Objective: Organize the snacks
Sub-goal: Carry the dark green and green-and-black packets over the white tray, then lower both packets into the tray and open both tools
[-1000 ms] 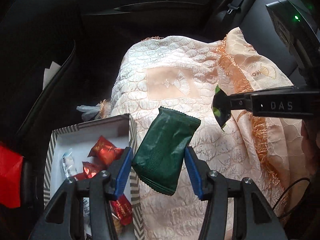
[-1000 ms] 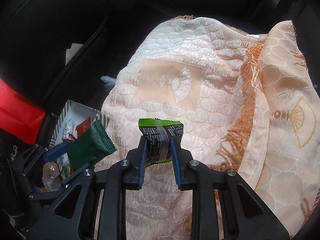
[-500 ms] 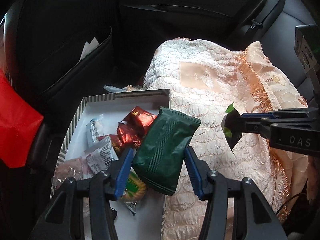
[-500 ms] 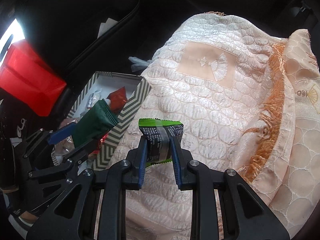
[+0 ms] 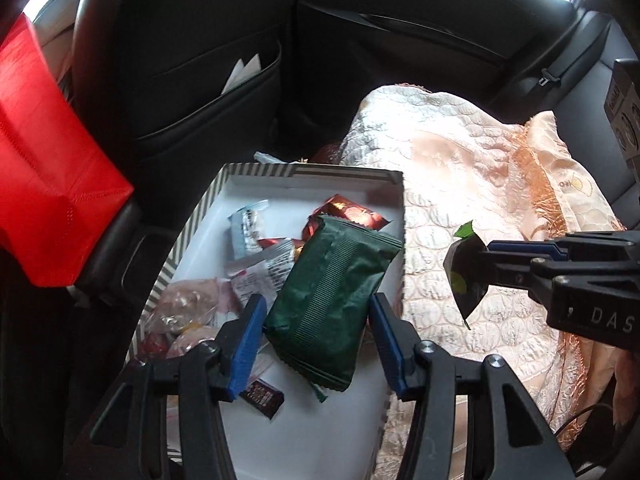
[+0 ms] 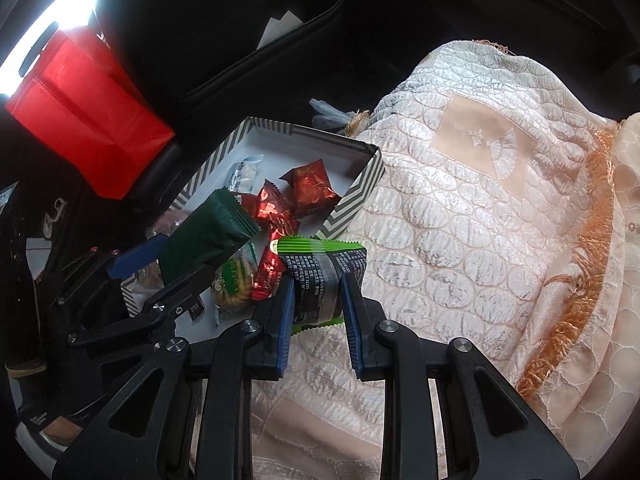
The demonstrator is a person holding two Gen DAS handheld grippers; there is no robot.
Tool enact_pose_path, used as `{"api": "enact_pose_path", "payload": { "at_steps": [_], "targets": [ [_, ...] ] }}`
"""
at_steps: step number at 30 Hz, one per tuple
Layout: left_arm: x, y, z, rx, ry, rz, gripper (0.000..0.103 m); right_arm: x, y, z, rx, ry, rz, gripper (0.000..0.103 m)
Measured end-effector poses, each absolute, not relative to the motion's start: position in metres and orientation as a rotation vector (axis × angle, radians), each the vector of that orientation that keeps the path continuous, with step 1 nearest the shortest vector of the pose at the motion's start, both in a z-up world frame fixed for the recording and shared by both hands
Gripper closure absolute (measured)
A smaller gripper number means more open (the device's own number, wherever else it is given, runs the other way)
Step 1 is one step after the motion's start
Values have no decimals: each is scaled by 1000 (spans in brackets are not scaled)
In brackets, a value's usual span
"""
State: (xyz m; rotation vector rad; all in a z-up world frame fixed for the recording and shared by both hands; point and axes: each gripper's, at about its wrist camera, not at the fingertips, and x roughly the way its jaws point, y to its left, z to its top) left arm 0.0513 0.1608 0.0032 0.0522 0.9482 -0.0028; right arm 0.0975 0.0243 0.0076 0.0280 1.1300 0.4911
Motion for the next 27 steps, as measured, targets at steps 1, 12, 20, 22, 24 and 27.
{"api": "enact_pose_path", "payload": {
  "at_steps": [1, 12, 20, 22, 24, 27],
  "targets": [
    [51, 165, 3, 43, 948, 8, 47, 97, 28, 8, 22, 1132, 496, 81],
    [37, 212, -5, -55, 962, 99, 47, 99, 82, 11, -71, 1139, 560, 81],
    [33, 228, -19, -94, 998, 137, 47, 112, 116, -3, -131, 1168, 567, 81],
    [33, 230, -23, -107, 1011, 142, 47, 114, 125, -7, -151, 1174, 570, 81],
    [33, 230, -25, -106, 1015, 147, 47, 117, 133, -13, -170, 1184, 567, 81],
    [33, 230, -28, -103, 1019, 155, 47, 119, 140, -20, -170, 1192, 570, 81]
  ]
}}
